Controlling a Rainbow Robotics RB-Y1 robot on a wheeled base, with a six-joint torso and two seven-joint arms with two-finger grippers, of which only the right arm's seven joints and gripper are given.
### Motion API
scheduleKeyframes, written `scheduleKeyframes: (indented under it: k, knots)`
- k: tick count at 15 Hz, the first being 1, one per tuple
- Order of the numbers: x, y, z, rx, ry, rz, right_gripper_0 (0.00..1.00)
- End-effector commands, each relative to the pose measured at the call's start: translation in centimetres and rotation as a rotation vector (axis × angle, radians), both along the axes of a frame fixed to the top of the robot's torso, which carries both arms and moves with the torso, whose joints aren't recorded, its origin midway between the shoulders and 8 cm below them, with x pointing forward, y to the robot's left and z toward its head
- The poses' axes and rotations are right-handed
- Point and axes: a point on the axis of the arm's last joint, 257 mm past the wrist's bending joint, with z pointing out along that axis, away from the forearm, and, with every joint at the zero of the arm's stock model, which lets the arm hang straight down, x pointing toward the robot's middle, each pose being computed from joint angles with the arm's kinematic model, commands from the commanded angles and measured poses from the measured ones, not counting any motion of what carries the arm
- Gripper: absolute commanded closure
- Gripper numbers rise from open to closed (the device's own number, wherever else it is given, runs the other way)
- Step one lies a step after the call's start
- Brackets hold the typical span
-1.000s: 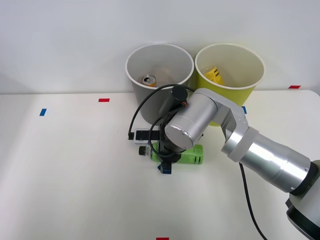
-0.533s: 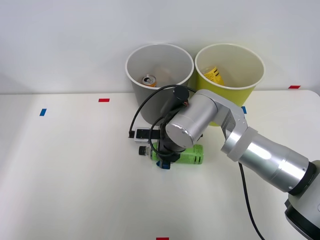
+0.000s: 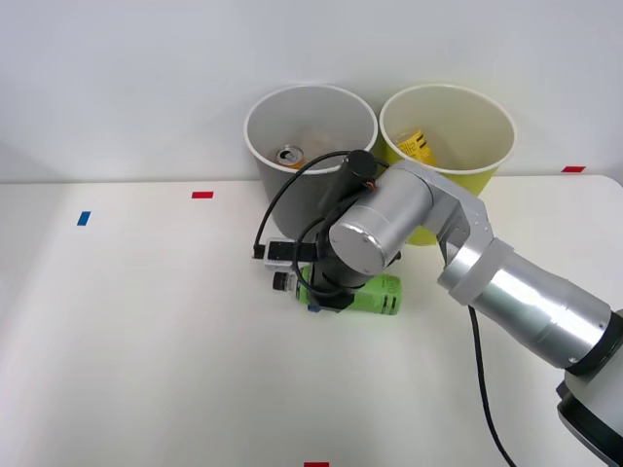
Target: Put cans in the gray bin, plastic bottles in the light green bin
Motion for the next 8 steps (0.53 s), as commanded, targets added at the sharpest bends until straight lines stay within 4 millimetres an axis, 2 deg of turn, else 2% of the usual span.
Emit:
scheduleKeyframes:
  k: [1, 2, 5, 8]
  knots:
    - [-0.5, 0.0, 3.4, 0.04, -0.015, -0.001, 1.0]
    - [-0.6, 0.0, 4.4, 0.066, -0.015, -0.011, 1.0]
    - [-0.8, 0.9, 9.6, 0.32, 0.005, -0.124, 1.0]
    - [-0.8, 0.1, 12.9, 0.488, -0.018, -0.173, 1.0]
